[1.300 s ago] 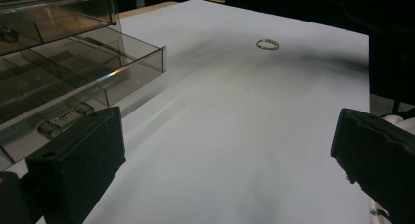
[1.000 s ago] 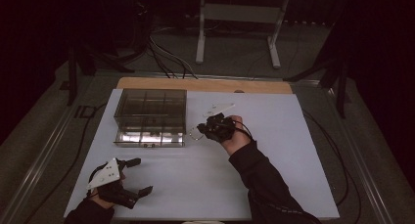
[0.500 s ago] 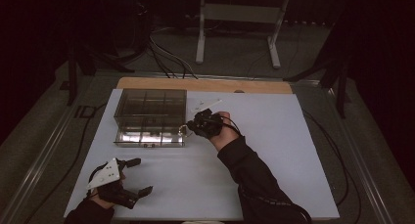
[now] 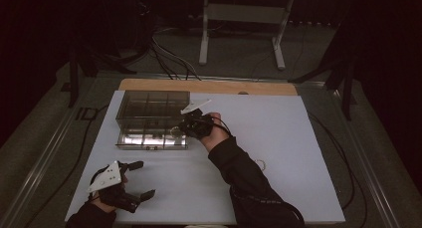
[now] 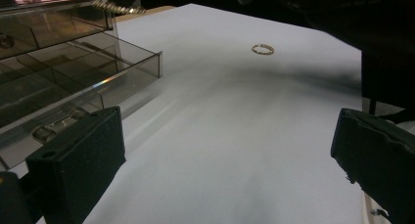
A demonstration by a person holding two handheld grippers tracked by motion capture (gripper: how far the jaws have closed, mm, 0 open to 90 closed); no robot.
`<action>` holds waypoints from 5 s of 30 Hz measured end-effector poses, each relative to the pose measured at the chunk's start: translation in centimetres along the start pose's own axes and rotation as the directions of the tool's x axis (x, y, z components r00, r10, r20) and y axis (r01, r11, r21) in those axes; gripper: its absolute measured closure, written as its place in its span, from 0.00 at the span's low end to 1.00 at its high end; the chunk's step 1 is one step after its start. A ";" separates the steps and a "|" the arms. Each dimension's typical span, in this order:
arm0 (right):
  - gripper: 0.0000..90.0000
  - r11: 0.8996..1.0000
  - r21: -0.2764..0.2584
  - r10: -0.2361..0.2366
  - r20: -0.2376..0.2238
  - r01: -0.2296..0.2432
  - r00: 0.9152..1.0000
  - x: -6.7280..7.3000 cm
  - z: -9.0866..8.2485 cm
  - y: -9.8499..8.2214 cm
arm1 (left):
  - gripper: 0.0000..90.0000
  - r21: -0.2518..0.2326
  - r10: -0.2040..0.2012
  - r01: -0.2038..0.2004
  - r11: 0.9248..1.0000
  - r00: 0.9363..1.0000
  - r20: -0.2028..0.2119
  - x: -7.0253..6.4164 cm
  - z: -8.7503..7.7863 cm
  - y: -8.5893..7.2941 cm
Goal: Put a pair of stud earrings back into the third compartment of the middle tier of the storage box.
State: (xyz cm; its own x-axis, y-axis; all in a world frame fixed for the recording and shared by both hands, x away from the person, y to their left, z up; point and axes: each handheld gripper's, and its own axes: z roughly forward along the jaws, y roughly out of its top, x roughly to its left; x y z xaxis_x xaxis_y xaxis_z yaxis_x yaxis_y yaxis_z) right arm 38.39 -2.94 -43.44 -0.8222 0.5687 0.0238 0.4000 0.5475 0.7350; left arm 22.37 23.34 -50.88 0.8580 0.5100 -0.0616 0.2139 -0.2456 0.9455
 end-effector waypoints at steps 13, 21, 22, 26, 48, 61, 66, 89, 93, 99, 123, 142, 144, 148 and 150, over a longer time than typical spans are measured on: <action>0.96 0.999 0.037 0.030 -0.004 -0.029 1.000 0.1 2.9 -0.2 | 0.01 0.003 0.000 0.000 1.000 1.000 0.001 0.0 0.0 -0.1; 0.75 0.999 0.014 0.033 -0.033 -0.033 0.999 0.2 3.2 -0.2 | 0.01 0.002 0.001 -0.001 1.000 1.000 0.002 0.0 0.0 -0.1; 0.71 1.000 0.004 0.031 -0.040 -0.030 0.999 0.3 3.1 -0.2 | 0.01 0.002 -0.001 0.001 1.000 1.000 0.002 0.0 0.0 -0.1; 0.51 0.999 -0.026 0.041 -0.084 -0.043 0.996 0.6 2.3 0.1 | 0.01 0.002 0.001 -0.001 1.000 1.000 0.001 0.1 0.0 -0.1; 0.03 0.992 -0.089 0.079 -0.101 -0.088 0.992 -2.1 -4.2 -2.3 | 0.01 0.009 0.001 -0.001 1.000 1.000 0.001 0.0 0.1 -0.1; 0.03 0.987 -0.122 0.108 0.002 -0.107 0.994 -5.6 -9.2 -7.3 | 0.01 0.012 0.008 -0.008 1.000 1.000 0.001 0.0 0.2 0.0; 0.03 0.983 -0.130 0.136 0.045 -0.129 0.990 -6.4 -10.7 -9.6 | 0.01 0.012 0.005 -0.005 1.000 1.000 0.002 0.0 0.2 0.0; 0.17 0.943 -0.070 0.331 0.253 -0.324 0.909 -7.5 -13.6 -21.2 | 0.01 0.009 0.002 -0.002 1.000 1.000 0.003 0.0 0.2 0.0; 0.28 0.936 -0.032 0.344 0.283 -0.349 0.896 -7.2 -13.5 -22.2 | 0.01 0.007 0.004 -0.004 1.000 1.000 0.003 0.0 0.2 0.0; 0.54 0.928 -0.019 0.356 0.335 -0.371 0.873 -6.7 -13.6 -23.1 | 0.01 0.006 0.004 -0.004 1.000 1.000 0.003 0.0 0.2 0.0; 0.97 0.932 0.043 0.314 0.399 -0.359 0.862 -5.5 -11.9 -21.9 | 0.01 0.013 0.004 -0.004 1.000 1.000 0.002 0.0 0.2 0.0; 0.97 0.966 0.028 0.237 0.322 -0.259 0.917 -4.5 -10.2 -17.2 | 0.01 0.012 0.006 -0.006 1.000 1.000 0.004 0.0 0.2 0.0; 0.97 0.973 0.017 0.212 0.315 -0.229 0.925 -4.4 -10.2 -15.8 | 0.01 0.010 0.006 -0.006 1.000 1.000 0.004 0.0 0.1 0.0; 0.97 0.978 0.011 0.195 0.309 -0.208 0.931 -4.2 -10.2 -14.8 | 0.01 0.009 0.005 -0.005 1.000 1.000 0.003 0.0 0.1 0.0; 0.97 0.984 0.001 0.169 0.292 -0.177 0.941 -3.8 -9.9 -13.1 | 0.01 0.007 0.005 -0.005 1.000 1.000 0.002 0.0 0.1 0.0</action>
State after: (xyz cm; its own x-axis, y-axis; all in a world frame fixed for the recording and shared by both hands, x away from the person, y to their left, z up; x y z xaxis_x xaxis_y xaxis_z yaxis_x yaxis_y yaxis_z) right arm 32.25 -18.37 -46.48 -0.5879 0.8073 -0.0513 0.5395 0.4385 0.7188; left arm 22.47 23.25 -50.94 0.8600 0.5071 -0.0579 0.2134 -0.2541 0.9434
